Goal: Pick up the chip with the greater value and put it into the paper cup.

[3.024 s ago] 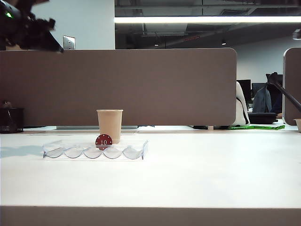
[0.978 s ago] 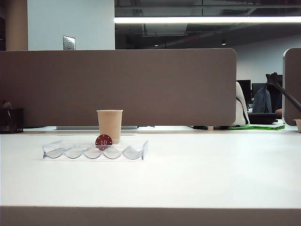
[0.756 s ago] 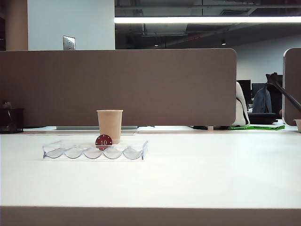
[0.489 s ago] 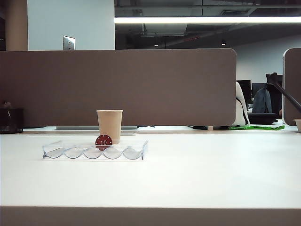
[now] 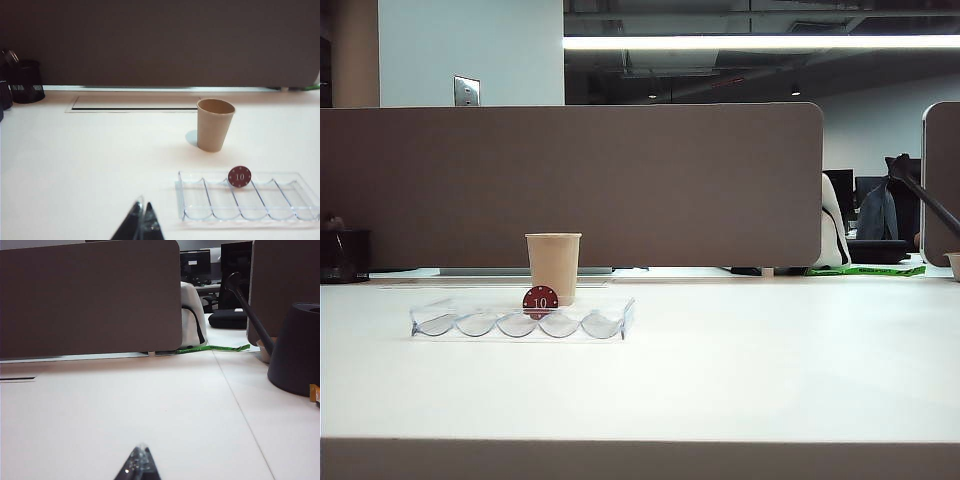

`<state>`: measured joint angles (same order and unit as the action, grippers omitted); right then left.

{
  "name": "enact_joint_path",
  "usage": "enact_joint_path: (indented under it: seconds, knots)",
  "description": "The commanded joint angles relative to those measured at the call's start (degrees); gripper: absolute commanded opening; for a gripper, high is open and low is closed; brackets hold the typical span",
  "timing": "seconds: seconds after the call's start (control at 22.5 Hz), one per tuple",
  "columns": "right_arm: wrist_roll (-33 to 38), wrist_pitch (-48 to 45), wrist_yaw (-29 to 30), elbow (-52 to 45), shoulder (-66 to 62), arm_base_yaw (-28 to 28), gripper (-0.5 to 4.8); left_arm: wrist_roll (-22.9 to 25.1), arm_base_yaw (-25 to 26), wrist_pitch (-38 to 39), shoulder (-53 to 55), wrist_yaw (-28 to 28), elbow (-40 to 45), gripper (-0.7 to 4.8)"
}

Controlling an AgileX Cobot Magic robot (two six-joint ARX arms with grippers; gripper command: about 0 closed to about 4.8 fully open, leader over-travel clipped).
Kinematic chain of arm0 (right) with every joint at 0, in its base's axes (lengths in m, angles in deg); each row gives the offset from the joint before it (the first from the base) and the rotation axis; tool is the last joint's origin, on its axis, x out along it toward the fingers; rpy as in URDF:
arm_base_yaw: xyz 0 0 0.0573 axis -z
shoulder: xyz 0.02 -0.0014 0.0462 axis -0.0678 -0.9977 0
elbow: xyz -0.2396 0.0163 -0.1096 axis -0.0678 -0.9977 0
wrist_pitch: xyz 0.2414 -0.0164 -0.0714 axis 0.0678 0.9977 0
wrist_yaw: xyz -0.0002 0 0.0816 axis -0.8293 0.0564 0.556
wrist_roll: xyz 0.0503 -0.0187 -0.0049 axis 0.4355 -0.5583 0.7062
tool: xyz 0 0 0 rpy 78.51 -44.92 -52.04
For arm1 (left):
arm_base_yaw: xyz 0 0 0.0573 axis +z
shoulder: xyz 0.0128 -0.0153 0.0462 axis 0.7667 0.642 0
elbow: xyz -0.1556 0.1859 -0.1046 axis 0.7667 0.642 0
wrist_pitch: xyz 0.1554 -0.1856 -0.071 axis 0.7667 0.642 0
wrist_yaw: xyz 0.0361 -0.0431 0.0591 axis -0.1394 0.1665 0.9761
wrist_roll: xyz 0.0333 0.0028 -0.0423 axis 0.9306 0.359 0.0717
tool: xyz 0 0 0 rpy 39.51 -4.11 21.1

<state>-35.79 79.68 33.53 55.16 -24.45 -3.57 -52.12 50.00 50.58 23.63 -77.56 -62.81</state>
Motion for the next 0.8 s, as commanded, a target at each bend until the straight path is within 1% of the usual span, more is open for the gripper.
enact_joint_path:
  seconds: [0.04, 0.13, 0.22, 0.31, 0.58, 0.8]
  knots:
    - [0.0, -1.3, 0.0, -0.1, 0.0, 0.0, -0.05, -0.3, -0.1, -4.2, 0.0, 0.0, 0.6, -0.06]
    - [0.0, -1.3, 0.0, -0.1, 0.0, 0.0, -0.05, -0.4, -0.1, -4.2, 0.0, 0.1, 0.6, -0.05]
    - [0.0, -1.6, 2.6, -0.1, 0.0, 0.0, -0.05, -1.7, -0.1, -4.2, 0.0, 0.0, 0.9, -0.05]
    - [-0.1, -3.0, 4.3, -0.1, 0.0, 0.0, -0.06, -1.6, -0.1, -4.4, 0.0, 0.2, 2.0, -0.05]
    - [-1.6, -4.0, 4.5, -0.1, 0.0, 0.0, -0.06, -1.6, -0.1, -5.5, 0.0, 0.2, 2.8, -0.05]
    - [-1.8, -3.5, 7.1, -0.1, 0.0, -0.4, -0.06, -2.8, -0.1, -8.5, 0.0, 0.2, 4.9, -0.05]
